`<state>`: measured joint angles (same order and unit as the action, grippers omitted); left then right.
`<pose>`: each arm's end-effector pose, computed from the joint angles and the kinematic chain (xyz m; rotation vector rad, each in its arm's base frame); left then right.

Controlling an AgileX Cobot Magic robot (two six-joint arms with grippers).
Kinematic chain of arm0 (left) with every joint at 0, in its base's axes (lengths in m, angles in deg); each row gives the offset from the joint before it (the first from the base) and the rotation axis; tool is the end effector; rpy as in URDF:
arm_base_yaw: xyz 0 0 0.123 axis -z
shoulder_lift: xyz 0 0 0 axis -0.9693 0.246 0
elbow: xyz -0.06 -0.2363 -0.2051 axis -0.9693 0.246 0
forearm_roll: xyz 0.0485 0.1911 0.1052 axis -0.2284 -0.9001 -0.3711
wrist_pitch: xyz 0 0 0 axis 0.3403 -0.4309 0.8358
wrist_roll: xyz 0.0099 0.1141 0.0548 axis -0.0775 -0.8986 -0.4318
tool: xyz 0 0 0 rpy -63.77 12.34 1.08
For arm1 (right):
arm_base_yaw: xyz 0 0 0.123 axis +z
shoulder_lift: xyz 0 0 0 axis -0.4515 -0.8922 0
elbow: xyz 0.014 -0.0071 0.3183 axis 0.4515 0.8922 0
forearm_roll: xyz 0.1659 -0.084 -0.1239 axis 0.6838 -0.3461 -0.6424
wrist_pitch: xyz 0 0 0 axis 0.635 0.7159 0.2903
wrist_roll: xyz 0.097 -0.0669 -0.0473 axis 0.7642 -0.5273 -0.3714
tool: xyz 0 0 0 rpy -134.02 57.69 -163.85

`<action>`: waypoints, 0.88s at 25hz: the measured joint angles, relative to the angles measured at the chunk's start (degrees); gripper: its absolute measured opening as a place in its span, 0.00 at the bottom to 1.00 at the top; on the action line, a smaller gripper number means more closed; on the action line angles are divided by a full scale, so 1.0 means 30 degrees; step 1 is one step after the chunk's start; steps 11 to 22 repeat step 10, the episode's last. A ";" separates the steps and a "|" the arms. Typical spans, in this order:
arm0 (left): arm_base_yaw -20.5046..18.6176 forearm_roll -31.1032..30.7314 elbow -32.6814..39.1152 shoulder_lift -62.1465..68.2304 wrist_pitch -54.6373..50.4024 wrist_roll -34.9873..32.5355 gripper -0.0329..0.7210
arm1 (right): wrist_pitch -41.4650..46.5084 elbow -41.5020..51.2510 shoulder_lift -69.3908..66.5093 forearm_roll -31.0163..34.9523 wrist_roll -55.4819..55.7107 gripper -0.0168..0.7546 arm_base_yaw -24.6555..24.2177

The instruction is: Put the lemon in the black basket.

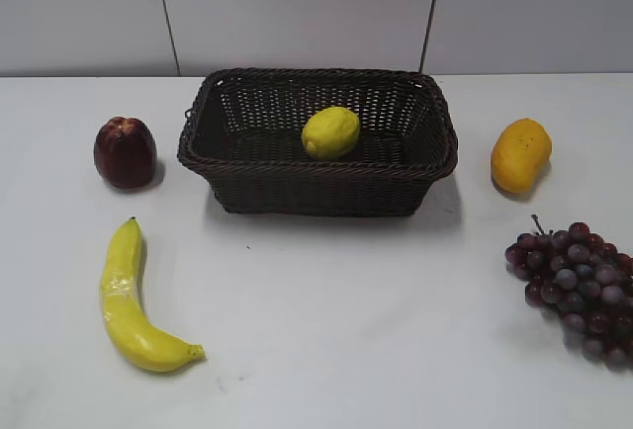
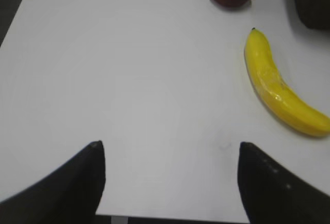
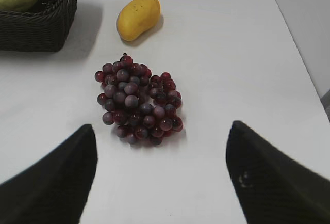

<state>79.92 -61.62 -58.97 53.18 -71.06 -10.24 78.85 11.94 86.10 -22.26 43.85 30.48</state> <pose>-0.0201 -0.0035 0.2486 0.1133 2.1641 -0.0775 -0.0318 -0.0021 0.2509 -0.0431 2.0129 0.0534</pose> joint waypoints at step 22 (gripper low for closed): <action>0.0000 0.0006 0.0081 -0.2149 0.0003 0.0000 0.83 | 0.0000 0.0037 0.0000 0.0000 0.0000 0.78 0.0000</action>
